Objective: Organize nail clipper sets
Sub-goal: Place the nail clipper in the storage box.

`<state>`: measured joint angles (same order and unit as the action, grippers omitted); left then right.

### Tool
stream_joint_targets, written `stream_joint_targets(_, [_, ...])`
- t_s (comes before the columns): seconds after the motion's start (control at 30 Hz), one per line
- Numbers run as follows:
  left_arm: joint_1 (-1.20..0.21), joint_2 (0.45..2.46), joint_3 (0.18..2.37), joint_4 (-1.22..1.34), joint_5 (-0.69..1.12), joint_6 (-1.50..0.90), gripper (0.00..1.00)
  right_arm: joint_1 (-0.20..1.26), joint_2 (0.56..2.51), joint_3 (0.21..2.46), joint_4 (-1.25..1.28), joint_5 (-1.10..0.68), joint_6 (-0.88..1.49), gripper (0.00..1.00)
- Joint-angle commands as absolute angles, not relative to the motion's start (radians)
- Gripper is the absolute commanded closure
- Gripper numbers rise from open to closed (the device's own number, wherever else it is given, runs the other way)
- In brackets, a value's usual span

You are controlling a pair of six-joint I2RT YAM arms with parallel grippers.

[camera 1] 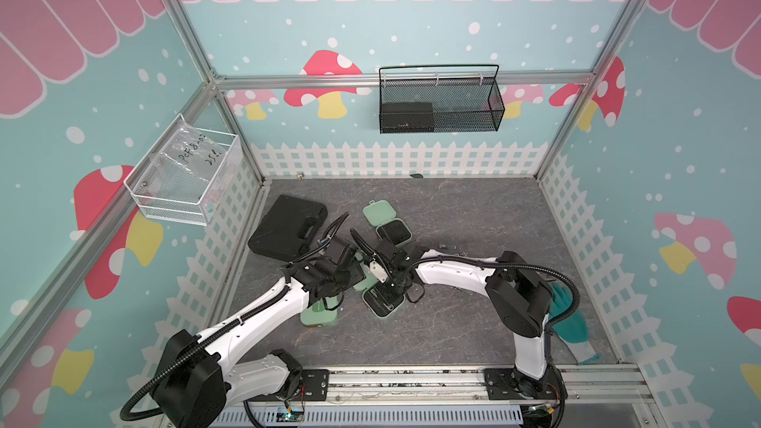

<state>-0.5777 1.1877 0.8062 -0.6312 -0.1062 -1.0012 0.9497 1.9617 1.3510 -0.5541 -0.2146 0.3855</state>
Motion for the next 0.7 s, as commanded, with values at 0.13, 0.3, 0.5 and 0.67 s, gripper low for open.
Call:
stream_joint_targets(0.13, [-0.568, 1.181, 0.795, -0.626, -0.095, -0.985, 0.36, 0.953, 2.002, 1.391, -0.549, -0.195, 0.408, 1.00])
stream_joint_targets(0.3, [-0.568, 1.181, 0.789, -0.624, -0.089, -0.985, 0.36, 0.953, 2.014, 1.396, -0.555, -0.181, 0.410, 1.00])
stream_joint_targets(0.5, [-0.567, 1.183, 0.788, -0.624, -0.086, -0.983, 0.36, 0.953, 2.018, 1.400, -0.584, -0.140, 0.411, 1.00])
stream_joint_targets(0.67, [-0.568, 1.186, 0.790, -0.625, -0.080, -0.982, 0.36, 0.954, 2.022, 1.404, -0.614, -0.101, 0.410, 1.00])
